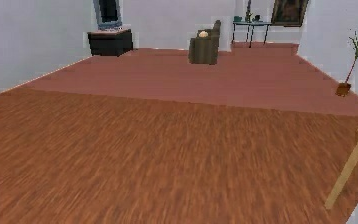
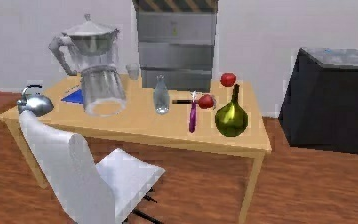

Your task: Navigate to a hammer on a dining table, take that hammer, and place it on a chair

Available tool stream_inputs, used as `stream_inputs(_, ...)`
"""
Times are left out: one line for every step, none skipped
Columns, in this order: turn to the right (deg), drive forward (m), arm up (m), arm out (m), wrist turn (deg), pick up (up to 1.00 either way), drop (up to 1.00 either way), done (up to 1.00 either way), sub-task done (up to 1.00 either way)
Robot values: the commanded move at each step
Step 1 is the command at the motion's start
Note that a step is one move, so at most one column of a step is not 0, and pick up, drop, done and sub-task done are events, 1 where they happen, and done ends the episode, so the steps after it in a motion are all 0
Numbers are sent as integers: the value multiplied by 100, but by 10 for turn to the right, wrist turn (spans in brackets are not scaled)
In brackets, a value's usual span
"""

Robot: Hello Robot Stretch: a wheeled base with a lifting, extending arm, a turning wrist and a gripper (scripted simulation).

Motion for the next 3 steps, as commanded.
stream_inputs(450, 0, 0, 0, 0, 0, 0, 0, 0)
stream_inputs(450, 0, 0, 0, 0, 0, 0, 0, 0)
stream_inputs(450, 0, 0, 0, 0, 0, 0, 0, 0)
